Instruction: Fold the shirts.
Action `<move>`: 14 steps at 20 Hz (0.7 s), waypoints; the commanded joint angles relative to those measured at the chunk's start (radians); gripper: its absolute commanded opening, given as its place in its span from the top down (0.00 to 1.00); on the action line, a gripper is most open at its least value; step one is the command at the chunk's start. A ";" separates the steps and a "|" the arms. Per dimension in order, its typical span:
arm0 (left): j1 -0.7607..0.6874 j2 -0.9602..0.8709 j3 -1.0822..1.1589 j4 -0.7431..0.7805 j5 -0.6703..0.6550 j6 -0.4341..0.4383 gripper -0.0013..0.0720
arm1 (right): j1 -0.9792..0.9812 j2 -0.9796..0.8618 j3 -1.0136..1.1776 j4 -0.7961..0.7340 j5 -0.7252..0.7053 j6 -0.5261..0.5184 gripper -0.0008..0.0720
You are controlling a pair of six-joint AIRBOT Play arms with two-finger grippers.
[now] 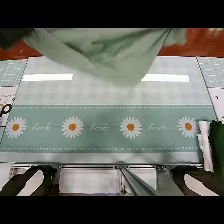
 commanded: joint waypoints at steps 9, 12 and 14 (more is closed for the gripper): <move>0.004 0.299 0.137 0.222 -0.395 -0.129 0.95 | -0.002 0.342 0.168 -0.209 0.333 0.118 0.96; 0.004 0.366 -0.101 0.244 -0.401 -0.129 0.95 | -0.002 0.368 -0.019 -0.150 0.407 0.143 0.96; 0.004 0.385 -0.284 0.272 -0.370 -0.128 0.95 | -0.002 0.368 -0.190 -0.084 0.373 0.134 0.96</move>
